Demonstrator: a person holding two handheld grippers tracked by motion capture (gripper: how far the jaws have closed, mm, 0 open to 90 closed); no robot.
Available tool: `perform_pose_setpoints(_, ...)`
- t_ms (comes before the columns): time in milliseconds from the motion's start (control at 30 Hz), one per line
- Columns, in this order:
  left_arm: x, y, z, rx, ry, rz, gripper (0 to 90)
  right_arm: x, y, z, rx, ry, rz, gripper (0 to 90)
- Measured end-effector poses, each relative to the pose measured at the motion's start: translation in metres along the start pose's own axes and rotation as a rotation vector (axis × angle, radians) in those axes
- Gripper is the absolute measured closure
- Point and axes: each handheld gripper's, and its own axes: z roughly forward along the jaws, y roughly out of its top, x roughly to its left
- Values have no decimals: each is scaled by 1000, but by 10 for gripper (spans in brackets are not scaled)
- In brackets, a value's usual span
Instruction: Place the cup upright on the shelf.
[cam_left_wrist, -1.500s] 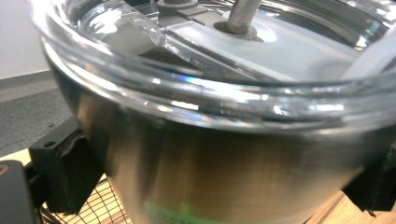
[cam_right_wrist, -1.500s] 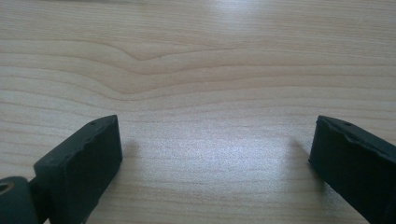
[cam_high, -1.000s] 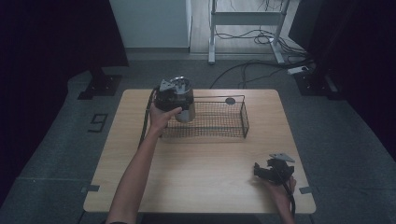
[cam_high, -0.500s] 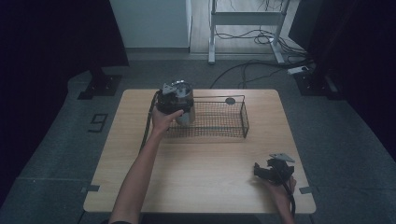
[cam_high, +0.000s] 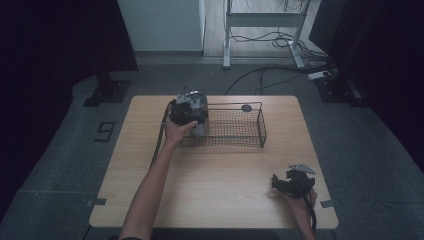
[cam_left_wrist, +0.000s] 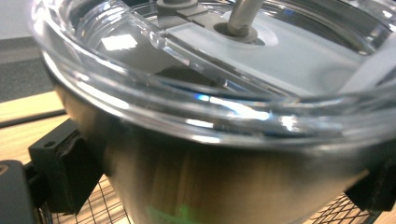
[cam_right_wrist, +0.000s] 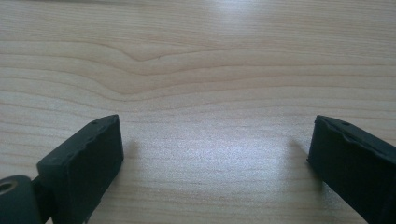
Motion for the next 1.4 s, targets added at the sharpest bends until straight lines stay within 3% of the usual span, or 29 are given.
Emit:
perform_pose_setpoints(700, -3, -17, 14, 48, 34, 6, 39, 0, 0, 0, -2, 0, 4, 38)
perform_pose_setpoints(1133, -8, -22, 14, 44, 36, 37, 33, 0, -1, -1, -4, -1, 5, 49)
perform_pose_setpoints(1267, -15, -23, 12, 34, 77, 39, 19, 0, -1, -1, -6, -2, 4, 51)
perform_pose_setpoints(1400, -15, -23, 9, 28, 77, 33, 0, 0, -1, -2, -6, -2, 4, 52)
